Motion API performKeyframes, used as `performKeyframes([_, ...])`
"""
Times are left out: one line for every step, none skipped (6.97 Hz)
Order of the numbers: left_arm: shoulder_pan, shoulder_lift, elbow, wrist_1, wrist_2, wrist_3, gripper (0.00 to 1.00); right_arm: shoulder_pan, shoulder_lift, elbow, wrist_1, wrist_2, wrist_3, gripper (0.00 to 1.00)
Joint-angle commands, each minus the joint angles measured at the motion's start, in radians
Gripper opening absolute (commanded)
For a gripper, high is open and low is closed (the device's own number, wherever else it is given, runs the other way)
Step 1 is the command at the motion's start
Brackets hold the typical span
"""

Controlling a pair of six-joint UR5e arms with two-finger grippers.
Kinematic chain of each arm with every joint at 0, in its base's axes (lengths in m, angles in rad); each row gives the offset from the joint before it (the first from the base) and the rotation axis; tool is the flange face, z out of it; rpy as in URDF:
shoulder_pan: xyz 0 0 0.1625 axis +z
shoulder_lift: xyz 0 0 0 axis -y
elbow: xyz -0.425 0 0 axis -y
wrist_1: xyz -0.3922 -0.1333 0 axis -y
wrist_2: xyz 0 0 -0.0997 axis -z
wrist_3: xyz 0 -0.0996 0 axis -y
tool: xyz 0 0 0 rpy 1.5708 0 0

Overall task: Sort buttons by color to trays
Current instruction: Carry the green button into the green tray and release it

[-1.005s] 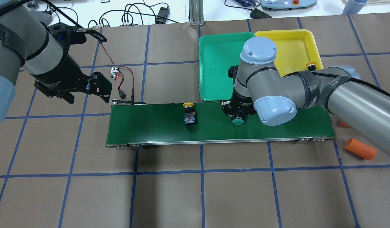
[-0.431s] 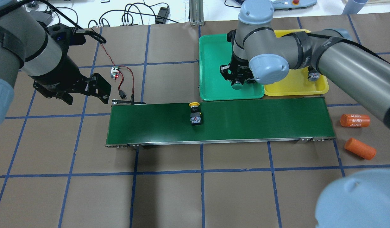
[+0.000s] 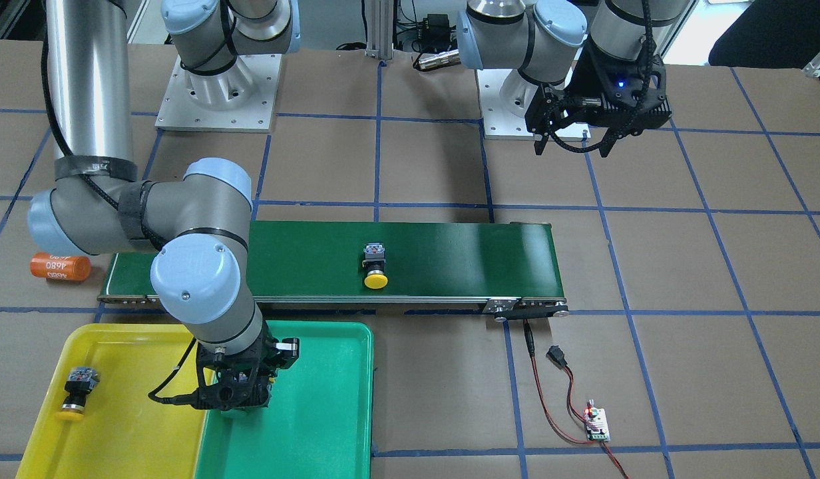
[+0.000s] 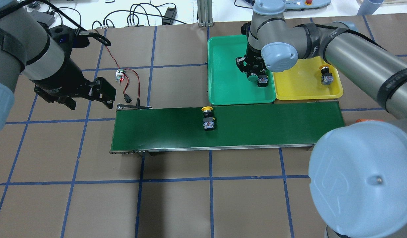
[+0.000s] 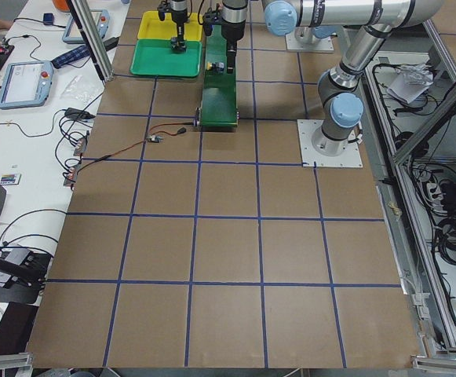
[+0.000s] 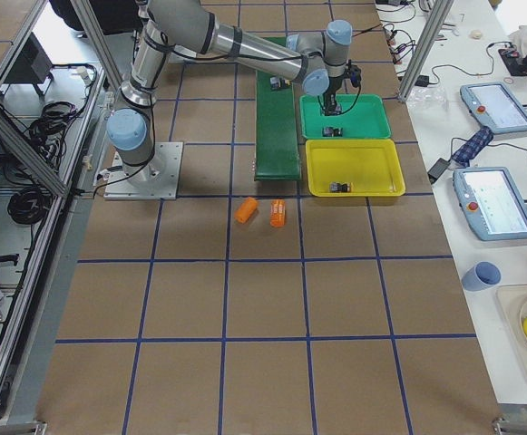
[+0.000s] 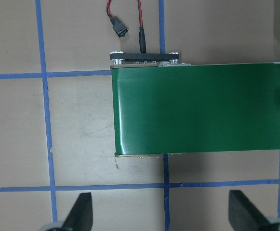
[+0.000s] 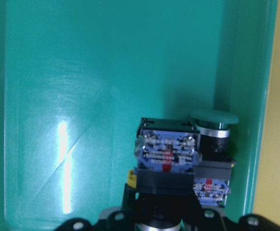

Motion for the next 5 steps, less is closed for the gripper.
performKeyframes([0.000, -0.002, 0.001, 0.001, -0.003, -0.005, 1.00, -0.006, 0.025, -0.009, -0.019, 0.002, -0.002, 0.34])
performKeyframes([0.000, -0.002, 0.001, 0.001, -0.003, -0.005, 1.00, -0.006, 0.025, -0.006, -0.015, -0.003, 0.001, 0.54])
performKeyframes([0.000, -0.004, 0.001, 0.001, -0.003, -0.005, 1.00, -0.007, 0.019, -0.006, -0.009, -0.008, 0.006, 0.70])
performKeyframes([0.000, -0.004, -0.010, -0.001, 0.000, -0.002, 1.00, -0.015, 0.000, 0.003, 0.008, -0.009, 0.002, 0.71])
performKeyframes([0.000, 0.008, -0.030, 0.004, 0.002, -0.003, 1.00, -0.017, -0.050, 0.008, 0.081, -0.009, -0.003, 0.71])
